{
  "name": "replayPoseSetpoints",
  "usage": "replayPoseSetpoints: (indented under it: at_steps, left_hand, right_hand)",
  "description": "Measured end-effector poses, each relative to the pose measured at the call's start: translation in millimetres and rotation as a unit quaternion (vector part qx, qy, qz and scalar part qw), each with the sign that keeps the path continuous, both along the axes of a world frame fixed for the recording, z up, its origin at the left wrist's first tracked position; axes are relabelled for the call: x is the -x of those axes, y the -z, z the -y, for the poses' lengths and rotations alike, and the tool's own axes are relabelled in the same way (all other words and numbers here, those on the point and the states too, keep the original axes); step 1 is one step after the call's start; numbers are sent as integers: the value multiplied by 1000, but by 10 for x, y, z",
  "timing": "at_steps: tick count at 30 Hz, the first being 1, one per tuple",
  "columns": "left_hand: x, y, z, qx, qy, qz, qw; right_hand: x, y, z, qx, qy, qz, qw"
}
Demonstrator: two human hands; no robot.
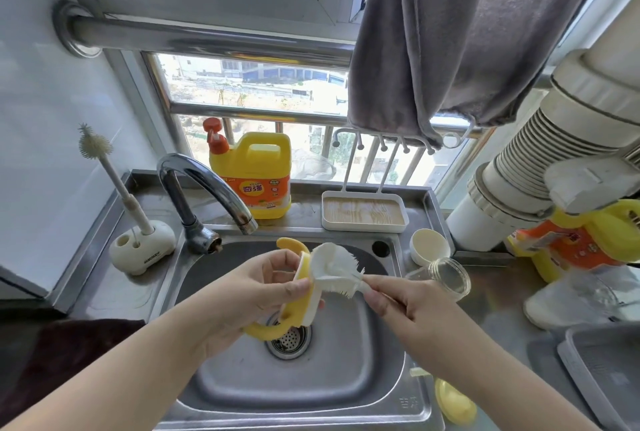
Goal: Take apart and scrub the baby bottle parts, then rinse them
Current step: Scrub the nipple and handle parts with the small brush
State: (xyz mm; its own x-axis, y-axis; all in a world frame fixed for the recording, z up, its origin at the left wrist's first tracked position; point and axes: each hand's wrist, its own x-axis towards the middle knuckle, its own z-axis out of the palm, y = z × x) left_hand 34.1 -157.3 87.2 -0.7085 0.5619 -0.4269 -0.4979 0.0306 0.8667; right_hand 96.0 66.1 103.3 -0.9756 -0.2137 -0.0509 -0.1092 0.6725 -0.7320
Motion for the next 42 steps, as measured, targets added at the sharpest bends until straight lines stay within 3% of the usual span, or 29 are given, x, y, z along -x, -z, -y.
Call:
replayPoseSetpoints:
  at_steps: [6,11,14,17,21,29,34,38,42]
  left_hand:
    - [-83,35,50,2,21,-47,999]
    - [-117,75,48,2,26,-62,998]
    - [-124,61,36,-1,-12,-53,999]
    - [-129,27,8,-38,-48,0,998]
    - [-101,53,-4,-3,-52,-32,998]
    - [-102,66,-41,-22,35,-104,994]
    - [-64,82,-44,-100,-93,-33,990]
    - [-67,94,-104,-126,-106,8,986]
    - [-17,98,-104,-156,-119,24,980]
  right_hand:
    - [68,36,-99,-33,32,-2,999]
    - [-5,-54,-55,-10,-27,17,999]
    - [84,-9,-125,-27,35,-6,999]
    - [29,-36,-61,1,13,0,1000]
    - [14,-8,-42,5,26,-7,1000]
    - [307,-181,-52,-37,74,-9,996]
    - [100,-132,-50,2,38,12,999]
    - [101,-18,-119,-12,95,6,995]
    - [20,-62,-79,41,63,2,997]
